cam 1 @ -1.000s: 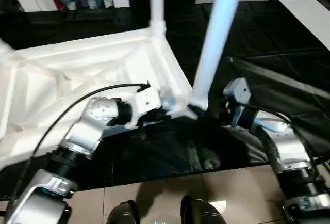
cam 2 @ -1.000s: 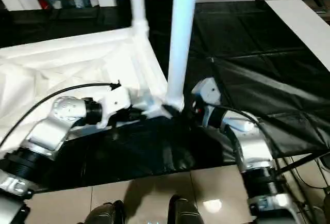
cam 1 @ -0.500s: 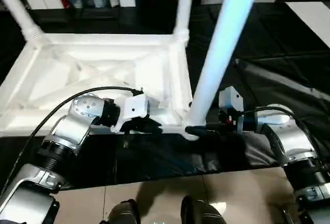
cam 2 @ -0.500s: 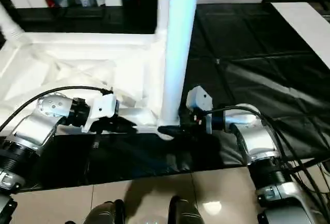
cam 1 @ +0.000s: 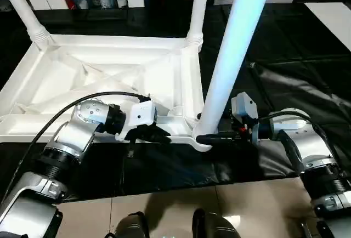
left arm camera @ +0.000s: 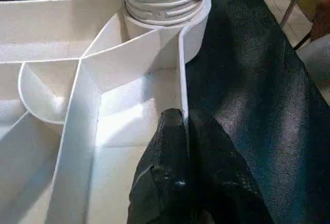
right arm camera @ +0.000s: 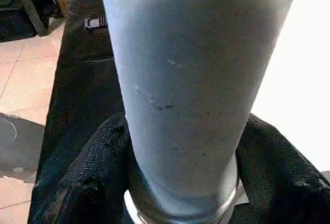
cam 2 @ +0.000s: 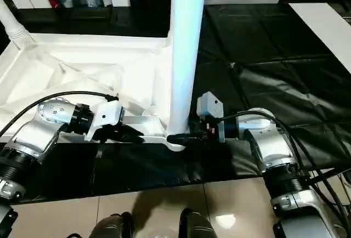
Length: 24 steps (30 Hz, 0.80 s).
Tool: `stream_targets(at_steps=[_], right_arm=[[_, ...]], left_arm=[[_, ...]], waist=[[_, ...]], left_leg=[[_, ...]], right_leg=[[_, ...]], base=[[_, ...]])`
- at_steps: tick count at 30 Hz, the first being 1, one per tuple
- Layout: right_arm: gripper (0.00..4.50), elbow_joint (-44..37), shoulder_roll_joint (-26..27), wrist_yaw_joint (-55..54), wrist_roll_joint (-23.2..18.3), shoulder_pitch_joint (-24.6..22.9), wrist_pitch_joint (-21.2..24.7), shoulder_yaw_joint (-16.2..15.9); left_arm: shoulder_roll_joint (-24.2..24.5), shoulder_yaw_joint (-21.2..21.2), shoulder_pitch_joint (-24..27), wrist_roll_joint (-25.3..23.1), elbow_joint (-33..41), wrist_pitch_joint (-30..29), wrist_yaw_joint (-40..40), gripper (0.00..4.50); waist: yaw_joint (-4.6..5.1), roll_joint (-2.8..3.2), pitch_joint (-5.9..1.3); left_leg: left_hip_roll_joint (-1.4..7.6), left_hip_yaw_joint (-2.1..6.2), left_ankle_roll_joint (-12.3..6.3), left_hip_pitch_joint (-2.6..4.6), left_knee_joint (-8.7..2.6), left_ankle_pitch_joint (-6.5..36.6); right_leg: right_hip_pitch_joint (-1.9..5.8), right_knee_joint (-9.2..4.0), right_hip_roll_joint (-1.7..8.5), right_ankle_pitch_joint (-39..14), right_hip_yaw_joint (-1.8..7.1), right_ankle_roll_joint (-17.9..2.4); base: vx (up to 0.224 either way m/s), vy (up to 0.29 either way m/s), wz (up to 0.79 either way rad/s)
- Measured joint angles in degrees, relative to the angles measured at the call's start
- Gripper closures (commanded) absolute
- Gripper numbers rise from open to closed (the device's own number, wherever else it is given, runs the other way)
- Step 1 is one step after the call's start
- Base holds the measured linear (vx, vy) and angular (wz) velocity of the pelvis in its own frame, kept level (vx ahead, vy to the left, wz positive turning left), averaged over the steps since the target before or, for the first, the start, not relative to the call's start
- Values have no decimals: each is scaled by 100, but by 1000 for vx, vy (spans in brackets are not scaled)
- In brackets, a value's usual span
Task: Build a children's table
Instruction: Rotate leg to tighten
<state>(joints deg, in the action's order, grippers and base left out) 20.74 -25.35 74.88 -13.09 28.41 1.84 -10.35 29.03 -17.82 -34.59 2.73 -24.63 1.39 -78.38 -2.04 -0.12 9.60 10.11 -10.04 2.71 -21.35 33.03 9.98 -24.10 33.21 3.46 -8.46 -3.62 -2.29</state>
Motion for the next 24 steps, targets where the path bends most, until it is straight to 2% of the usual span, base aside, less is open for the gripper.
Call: stream_targets(at_steps=[3, 7, 9, 11, 13, 15, 17, 20, 24], right_arm=[[191, -236, 142, -311, -54, -273, 192, 118], [191, -523, 524, -1196, -70, -609, 442, 348], [192, -625, 657, -1608, -24, -683, 573, 460], [192, -710, 1047, -2391, 37, -824, 716, 753], [192, -722, 1335, -3036, 121, -832, 773, 884], [193, -731, 1567, -3580, 255, -820, 808, 975], [194, -696, 2060, -4506, 447, -718, 906, 1161], [197, -387, 2583, -5740, 644, -292, 1059, 1430], [197, -100, 2745, -6379, 748, 27, 1041, 1511]], left_arm=[[-30, 56, 107, 6, 186, -240, 140, 450], [-129, 156, 273, -69, 593, -930, 679, 450], [-261, 193, 293, -127, 718, -1242, 938, 450], [-563, 295, 342, -238, 872, -1659, 1423, 450], [-778, 338, 342, -285, 947, -1958, 1780, 450], [-985, 357, 337, -384, 1017, -2188, 2119, 450], [-1319, 421, 289, -552, 1065, -2553, 2660, 450], [-1909, 460, 177, -813, 1089, -3055, 3544, 450], [-2249, 451, 110, -911, 1143, -3350, 4031, 450]], waist=[[6, -4, -3], [34, -8, -5], [62, -10, -6], [109, -16, -9], [177, -14, -10], [196, -10, -13], [212, 2, -19], [239, 15, -23], [252, 15, -23]], left_leg=[[1, -1, 0, 10, 0, 0], [0, -1, 32, 26, 11, 17], [-1, -2, 34, 26, 16, 15], [-1, -2, 34, 27, 22, 15], [-6, -4, 34, 27, 25, 15], [-7, -4, 34, 31, 24, 15], [-8, -4, 34, 32, 23, 15], [-15, -4, 34, 27, 24, 15], [-16, -3, 34, 15, 17, 16]], right_leg=[[8, 0, 0, -2, 1, 2], [21, 0, 1, -7, 1, 11], [21, -3, 1, -11, 3, 18], [23, -7, 1, -11, 6, 18], [21, -8, 6, -12, 8, 19], [23, -9, 6, -12, 10, 19], [21, -9, 6, -12, 10, 20], [19, -13, 10, -12, 13, 20], [12, -16, 10, -12, 12, 21]], base=[[0, 0, 0], [0, 0, 0], [0, 0, 0], [0, 0, 0], [0, 0, 0], [0, 0, 0], [0, 0, 0], [0, 0, 0], [0, 0, 0]])
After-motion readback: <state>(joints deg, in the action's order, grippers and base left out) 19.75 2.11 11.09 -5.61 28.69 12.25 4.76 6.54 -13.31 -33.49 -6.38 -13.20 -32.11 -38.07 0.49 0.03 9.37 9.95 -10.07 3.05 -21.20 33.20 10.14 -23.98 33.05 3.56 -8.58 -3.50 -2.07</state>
